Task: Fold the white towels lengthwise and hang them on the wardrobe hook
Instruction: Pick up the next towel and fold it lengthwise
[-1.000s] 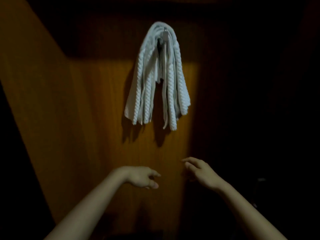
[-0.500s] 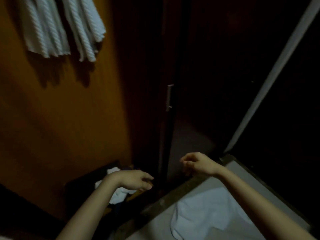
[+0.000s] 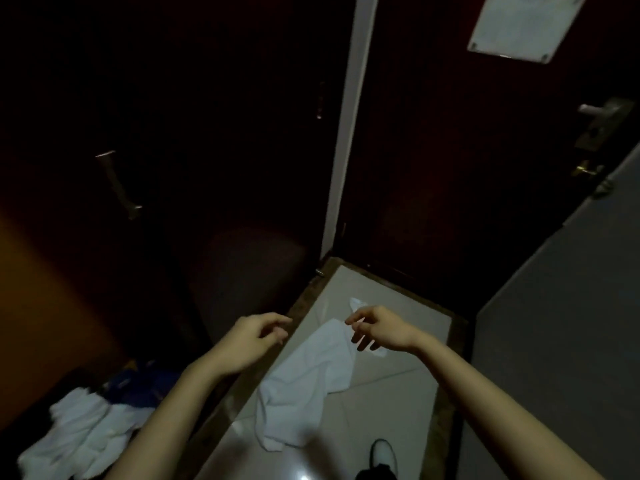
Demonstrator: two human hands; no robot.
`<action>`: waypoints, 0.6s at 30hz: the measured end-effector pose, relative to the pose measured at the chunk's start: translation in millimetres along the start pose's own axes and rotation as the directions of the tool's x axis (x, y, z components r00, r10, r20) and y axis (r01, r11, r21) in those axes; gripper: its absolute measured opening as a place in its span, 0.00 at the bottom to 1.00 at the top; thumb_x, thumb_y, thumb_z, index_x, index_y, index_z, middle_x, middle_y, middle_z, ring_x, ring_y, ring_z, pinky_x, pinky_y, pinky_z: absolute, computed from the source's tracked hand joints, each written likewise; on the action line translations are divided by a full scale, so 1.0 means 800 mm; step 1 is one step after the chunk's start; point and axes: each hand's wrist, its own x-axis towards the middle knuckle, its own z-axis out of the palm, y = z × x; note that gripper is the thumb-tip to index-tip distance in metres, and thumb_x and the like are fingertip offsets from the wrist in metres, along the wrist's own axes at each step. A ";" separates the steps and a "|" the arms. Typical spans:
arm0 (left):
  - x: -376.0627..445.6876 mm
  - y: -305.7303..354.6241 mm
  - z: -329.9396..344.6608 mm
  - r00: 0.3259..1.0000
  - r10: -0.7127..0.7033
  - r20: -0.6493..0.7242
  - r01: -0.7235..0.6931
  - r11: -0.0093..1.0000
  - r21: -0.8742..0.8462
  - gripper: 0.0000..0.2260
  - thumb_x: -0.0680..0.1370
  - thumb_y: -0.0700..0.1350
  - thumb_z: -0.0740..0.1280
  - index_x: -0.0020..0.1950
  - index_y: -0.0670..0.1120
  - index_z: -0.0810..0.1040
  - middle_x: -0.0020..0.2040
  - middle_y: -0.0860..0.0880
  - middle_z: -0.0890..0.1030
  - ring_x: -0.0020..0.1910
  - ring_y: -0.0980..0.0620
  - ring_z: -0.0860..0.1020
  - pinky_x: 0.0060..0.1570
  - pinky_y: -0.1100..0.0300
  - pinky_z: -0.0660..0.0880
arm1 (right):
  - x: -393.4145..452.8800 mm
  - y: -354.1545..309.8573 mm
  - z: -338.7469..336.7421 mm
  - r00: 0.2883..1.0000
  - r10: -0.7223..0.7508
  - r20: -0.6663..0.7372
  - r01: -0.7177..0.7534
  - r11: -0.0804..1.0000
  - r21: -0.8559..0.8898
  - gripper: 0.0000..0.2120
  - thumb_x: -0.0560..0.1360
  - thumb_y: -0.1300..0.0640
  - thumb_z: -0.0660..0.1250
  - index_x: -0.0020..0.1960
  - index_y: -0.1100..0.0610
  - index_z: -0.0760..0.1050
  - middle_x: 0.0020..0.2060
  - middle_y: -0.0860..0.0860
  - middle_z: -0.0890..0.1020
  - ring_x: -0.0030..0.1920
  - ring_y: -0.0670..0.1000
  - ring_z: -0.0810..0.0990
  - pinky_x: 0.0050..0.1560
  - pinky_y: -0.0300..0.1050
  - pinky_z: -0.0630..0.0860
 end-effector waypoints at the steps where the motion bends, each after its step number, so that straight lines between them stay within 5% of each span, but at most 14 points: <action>1: 0.018 0.009 0.010 1.000 0.017 0.003 -0.017 1.000 -0.005 0.13 0.80 0.42 0.63 0.64 0.47 0.76 0.50 0.51 0.82 0.49 0.59 0.80 0.49 0.74 0.72 | 0.001 0.017 -0.012 1.000 0.023 -0.018 -0.023 1.000 0.014 0.12 0.81 0.59 0.56 0.62 0.58 0.73 0.45 0.53 0.82 0.40 0.48 0.82 0.40 0.38 0.77; 9: 0.192 0.086 0.112 0.995 0.047 0.090 -0.047 0.999 0.002 0.12 0.79 0.42 0.63 0.62 0.45 0.77 0.52 0.50 0.82 0.49 0.58 0.80 0.52 0.68 0.75 | 0.041 0.146 -0.142 0.992 0.105 -0.074 -0.098 0.990 0.100 0.11 0.80 0.60 0.57 0.59 0.57 0.74 0.41 0.50 0.81 0.38 0.47 0.81 0.38 0.37 0.76; 12: 0.267 0.111 0.148 0.975 -0.067 0.214 0.059 0.997 0.045 0.14 0.80 0.44 0.62 0.66 0.47 0.74 0.56 0.48 0.80 0.53 0.55 0.79 0.58 0.59 0.75 | 0.073 0.195 -0.199 0.989 0.122 -0.083 -0.110 0.985 0.136 0.10 0.81 0.60 0.56 0.59 0.57 0.74 0.40 0.51 0.81 0.37 0.46 0.81 0.37 0.38 0.74; 15: 0.333 0.134 0.183 0.930 -0.187 0.318 0.171 0.982 0.076 0.16 0.81 0.47 0.61 0.68 0.48 0.70 0.54 0.49 0.78 0.52 0.55 0.79 0.55 0.63 0.73 | 0.106 0.246 -0.244 0.986 0.150 -0.078 -0.131 0.969 0.208 0.11 0.80 0.62 0.55 0.58 0.59 0.74 0.39 0.53 0.81 0.36 0.48 0.80 0.36 0.37 0.73; 18: 0.395 0.144 0.222 0.933 -0.224 0.281 0.229 0.973 0.014 0.15 0.80 0.46 0.61 0.67 0.48 0.71 0.52 0.49 0.78 0.49 0.57 0.79 0.49 0.67 0.72 | 0.141 0.299 -0.279 0.983 0.176 -0.055 -0.158 0.958 0.241 0.10 0.80 0.64 0.56 0.54 0.59 0.75 0.40 0.54 0.80 0.36 0.48 0.79 0.33 0.34 0.73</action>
